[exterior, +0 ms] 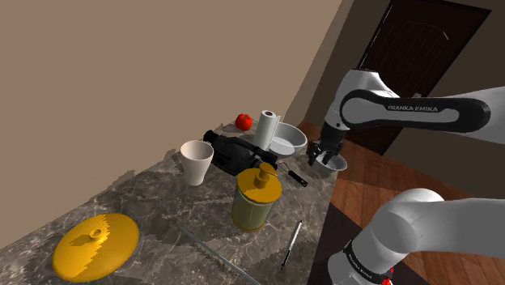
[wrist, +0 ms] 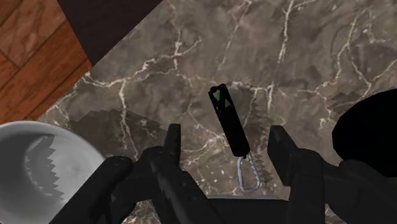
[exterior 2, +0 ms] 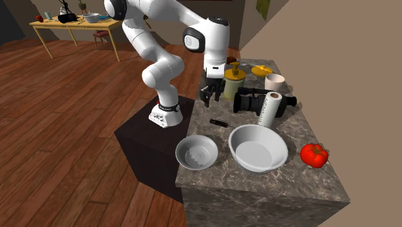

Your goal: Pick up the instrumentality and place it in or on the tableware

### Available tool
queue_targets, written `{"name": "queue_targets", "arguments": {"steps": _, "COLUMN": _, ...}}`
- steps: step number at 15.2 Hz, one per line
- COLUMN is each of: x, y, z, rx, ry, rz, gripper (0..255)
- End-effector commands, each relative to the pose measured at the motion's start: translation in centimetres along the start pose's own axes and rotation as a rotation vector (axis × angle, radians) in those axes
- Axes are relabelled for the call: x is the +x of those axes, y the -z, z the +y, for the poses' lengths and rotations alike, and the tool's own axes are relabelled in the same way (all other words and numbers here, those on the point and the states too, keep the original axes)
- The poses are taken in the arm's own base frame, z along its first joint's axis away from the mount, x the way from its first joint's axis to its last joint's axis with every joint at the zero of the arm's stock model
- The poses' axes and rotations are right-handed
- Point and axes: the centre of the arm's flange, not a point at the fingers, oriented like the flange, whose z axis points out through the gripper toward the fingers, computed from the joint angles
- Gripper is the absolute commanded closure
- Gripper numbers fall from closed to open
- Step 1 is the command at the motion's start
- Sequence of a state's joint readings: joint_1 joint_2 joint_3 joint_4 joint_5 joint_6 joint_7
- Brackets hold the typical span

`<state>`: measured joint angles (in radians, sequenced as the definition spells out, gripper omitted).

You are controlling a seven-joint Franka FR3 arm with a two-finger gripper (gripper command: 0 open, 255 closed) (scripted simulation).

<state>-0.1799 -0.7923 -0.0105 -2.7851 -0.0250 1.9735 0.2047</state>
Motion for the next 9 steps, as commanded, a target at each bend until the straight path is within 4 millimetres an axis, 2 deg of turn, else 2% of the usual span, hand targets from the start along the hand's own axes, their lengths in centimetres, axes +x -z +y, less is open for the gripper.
{"name": "queue_targets", "arguments": {"steps": 1, "x": 1.2, "y": -1.5, "z": -0.8, "rx": -0.02, "ry": 0.082, "rz": 0.011, "gripper": 0}}
{"name": "queue_targets", "arguments": {"steps": 7, "x": 5.0, "y": -7.2, "z": -4.9, "rx": -0.1, "ry": 0.403, "rz": 0.049, "gripper": 0}}
{"name": "queue_targets", "arguments": {"steps": 9, "x": 5.2, "y": -8.0, "z": -5.0, "rx": -0.103, "ry": 0.416, "rz": 0.05, "gripper": 0}}
